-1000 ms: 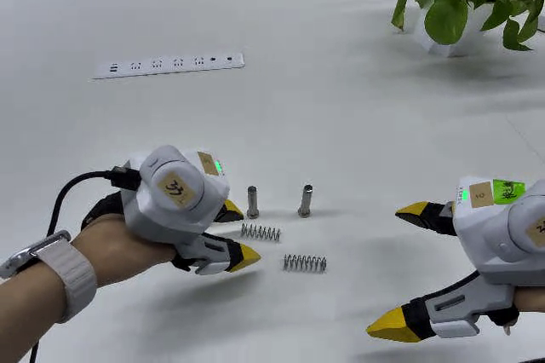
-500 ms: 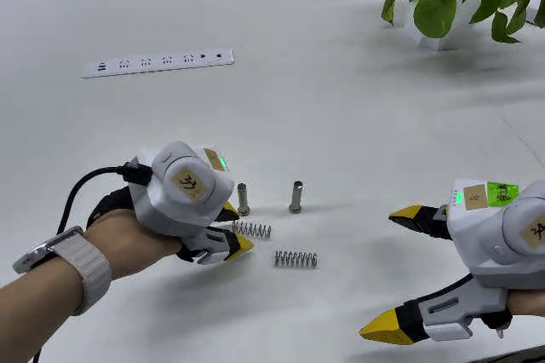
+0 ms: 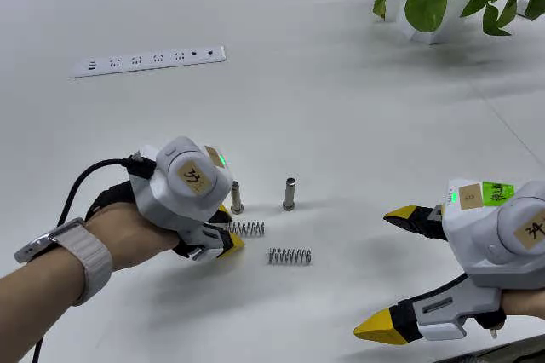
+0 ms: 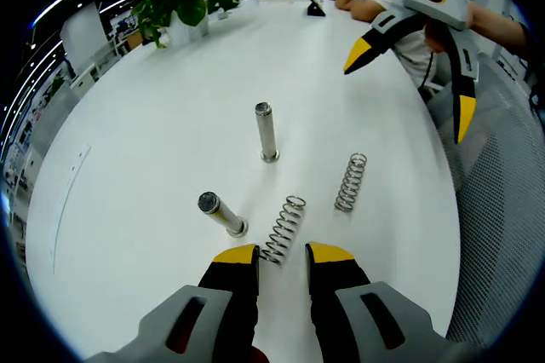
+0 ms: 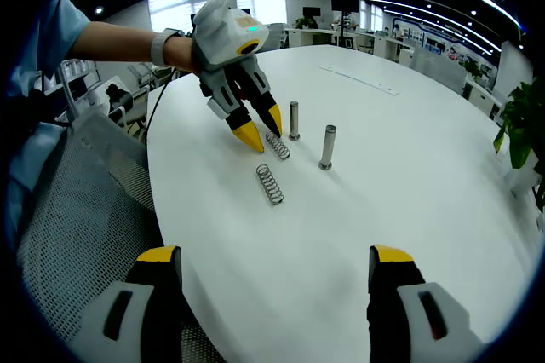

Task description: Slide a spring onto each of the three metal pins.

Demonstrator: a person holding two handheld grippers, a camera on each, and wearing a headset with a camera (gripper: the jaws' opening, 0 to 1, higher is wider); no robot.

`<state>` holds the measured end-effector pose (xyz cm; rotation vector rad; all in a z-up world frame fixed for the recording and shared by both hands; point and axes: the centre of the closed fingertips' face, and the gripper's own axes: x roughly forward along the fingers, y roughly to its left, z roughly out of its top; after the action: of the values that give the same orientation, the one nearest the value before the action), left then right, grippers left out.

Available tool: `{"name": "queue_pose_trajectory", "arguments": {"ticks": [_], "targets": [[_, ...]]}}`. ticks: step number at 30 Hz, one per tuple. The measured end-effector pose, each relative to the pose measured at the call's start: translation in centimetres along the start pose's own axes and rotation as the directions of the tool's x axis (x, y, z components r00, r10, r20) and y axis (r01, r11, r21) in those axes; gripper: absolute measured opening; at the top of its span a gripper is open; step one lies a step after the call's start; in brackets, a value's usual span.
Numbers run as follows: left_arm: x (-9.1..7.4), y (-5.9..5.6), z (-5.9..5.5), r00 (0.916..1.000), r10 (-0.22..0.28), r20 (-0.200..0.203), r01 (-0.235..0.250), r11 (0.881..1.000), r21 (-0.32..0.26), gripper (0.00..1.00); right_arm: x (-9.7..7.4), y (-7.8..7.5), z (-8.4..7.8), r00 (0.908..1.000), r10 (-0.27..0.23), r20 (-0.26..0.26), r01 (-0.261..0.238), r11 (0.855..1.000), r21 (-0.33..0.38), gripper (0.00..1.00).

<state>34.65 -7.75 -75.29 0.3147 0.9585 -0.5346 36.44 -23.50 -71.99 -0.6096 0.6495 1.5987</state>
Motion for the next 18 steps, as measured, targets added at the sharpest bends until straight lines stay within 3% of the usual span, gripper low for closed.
{"name": "queue_pose_trajectory", "arguments": {"ticks": [6,18], "targets": [[0.01,-0.1,0.05,0.9998,-0.008,-0.017,0.009,1.0,0.015,0.22,-0.03,-0.05,-0.14,1.0,-0.001,0.002,0.001,1.0,0.005,0.92],[0.15,-0.37,0.14,0.994,-0.051,-0.097,0.06,0.994,0.096,0.18,0.35,0.66,0.33,0.9999,0.011,0.005,-0.011,1.0,0.002,0.91]]}}
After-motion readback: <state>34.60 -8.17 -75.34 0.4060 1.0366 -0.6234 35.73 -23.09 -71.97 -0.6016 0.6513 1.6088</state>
